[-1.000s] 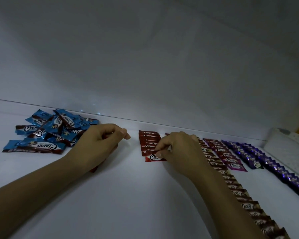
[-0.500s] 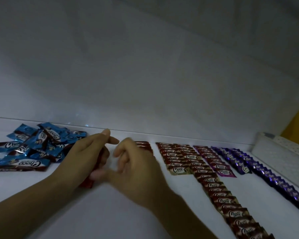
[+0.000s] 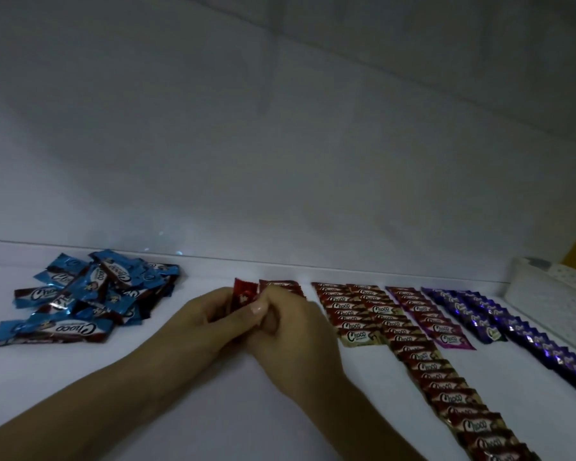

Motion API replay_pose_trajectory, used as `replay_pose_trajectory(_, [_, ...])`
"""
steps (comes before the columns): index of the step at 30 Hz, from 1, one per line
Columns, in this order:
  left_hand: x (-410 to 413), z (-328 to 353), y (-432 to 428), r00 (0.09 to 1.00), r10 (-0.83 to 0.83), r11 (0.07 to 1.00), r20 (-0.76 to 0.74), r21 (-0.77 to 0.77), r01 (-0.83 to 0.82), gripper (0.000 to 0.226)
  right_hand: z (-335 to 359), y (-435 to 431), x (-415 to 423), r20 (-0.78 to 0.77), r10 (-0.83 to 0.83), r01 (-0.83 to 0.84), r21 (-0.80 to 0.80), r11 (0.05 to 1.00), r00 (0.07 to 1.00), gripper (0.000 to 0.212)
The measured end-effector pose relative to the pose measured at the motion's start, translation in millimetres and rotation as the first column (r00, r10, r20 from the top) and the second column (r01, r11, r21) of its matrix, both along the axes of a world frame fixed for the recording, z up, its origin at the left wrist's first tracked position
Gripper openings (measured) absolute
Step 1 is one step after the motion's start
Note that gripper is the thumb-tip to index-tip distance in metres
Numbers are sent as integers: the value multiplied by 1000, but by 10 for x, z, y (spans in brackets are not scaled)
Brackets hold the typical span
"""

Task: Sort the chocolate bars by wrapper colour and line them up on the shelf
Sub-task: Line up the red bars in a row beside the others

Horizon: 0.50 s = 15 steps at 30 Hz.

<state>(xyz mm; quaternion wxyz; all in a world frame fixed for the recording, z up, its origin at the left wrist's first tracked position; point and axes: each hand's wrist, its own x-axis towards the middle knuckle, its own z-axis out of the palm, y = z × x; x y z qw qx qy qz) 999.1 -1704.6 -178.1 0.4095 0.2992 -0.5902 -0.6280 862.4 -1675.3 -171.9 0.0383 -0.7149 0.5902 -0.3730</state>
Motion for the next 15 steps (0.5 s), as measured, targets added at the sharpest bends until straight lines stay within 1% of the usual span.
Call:
replay_pose_trajectory(1, [6, -1, 10, 999, -12, 1000, 31, -21, 13, 33, 8, -14, -26, 35, -5, 4, 26, 1000, 999, 21])
replay_pose_trajectory(3, [30, -27, 19, 996, -6, 998, 93, -64, 12, 34, 17, -43, -51, 154, -2, -14, 101, 995, 988, 27])
replay_pose_trajectory(5, [42, -50, 14, 999, 12, 1000, 52, -22, -11, 27, 23, -62, -50, 290, 18, -65, 155, 986, 957, 24])
replay_pose_trajectory(7, [37, -56, 32, 999, 39, 999, 6, 14, -39, 20, 40, -61, -46, 370, 44, -114, 170, 979, 928, 21])
replay_pose_trajectory(9, [26, -74, 26, 995, 93, 995, 34, -49, -91, 16, 79, -58, -62, 415, 61, -143, 170, 975, 908, 21])
replay_pose_trajectory(11, [35, -81, -3, 987, 156, 983, 31, -102, -152, 12, 135, -45, -72, 522, 53, -184, 202, 962, 852, 19])
replay_pose_trajectory(13, [65, -66, -21, 979, 200, 971, 36, -142, -193, 8, 170, -42, -68, 591, 25, -202, 235, 951, 806, 20])
replay_pose_trajectory(15, [80, -68, -46, 971, 236, 957, 37, -185, -225, 9, 187, -44, -49, 637, -20, -193, 263, 945, 770, 22])
